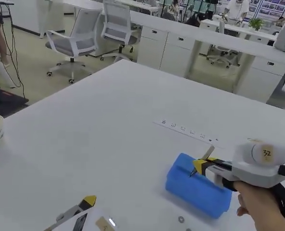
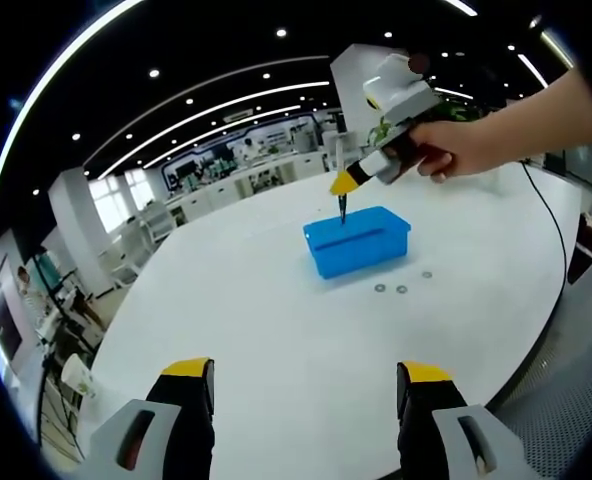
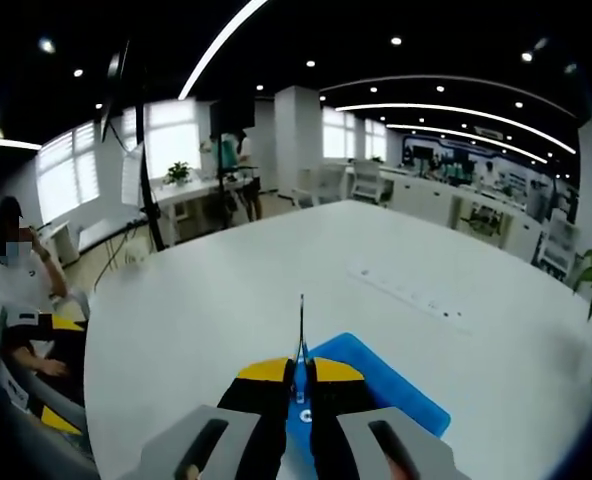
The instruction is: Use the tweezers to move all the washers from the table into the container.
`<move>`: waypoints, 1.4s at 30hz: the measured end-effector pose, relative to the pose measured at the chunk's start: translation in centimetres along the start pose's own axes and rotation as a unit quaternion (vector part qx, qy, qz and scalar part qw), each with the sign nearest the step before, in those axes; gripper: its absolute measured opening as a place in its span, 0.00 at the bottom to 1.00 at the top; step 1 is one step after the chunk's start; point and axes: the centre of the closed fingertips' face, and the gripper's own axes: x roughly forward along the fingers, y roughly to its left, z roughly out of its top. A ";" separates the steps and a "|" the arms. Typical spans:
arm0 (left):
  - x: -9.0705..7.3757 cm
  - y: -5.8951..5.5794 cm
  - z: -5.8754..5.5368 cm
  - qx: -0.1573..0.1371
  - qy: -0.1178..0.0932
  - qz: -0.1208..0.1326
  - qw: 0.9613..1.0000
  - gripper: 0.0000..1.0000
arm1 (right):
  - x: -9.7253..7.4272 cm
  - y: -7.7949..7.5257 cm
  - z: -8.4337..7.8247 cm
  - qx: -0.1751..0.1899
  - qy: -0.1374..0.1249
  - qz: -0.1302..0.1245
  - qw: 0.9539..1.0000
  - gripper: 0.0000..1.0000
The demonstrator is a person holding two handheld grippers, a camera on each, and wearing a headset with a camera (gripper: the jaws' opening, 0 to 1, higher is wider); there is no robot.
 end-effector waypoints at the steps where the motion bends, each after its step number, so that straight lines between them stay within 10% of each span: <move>1: 0.0 0.0 0.0 0.000 0.000 0.000 1.000 0.75 | -0.2 0.1 0.0 0.002 -0.002 0.001 1.000 0.03; 19: 0.0 0.0 0.0 0.003 0.000 0.001 1.000 0.75 | -2.3 3.3 -3.6 0.015 0.013 0.031 0.999 0.03; 42: 0.4 -0.6 -0.6 0.013 0.019 -0.013 1.000 0.77 | -0.1 4.0 -8.7 0.019 0.054 0.019 0.998 0.03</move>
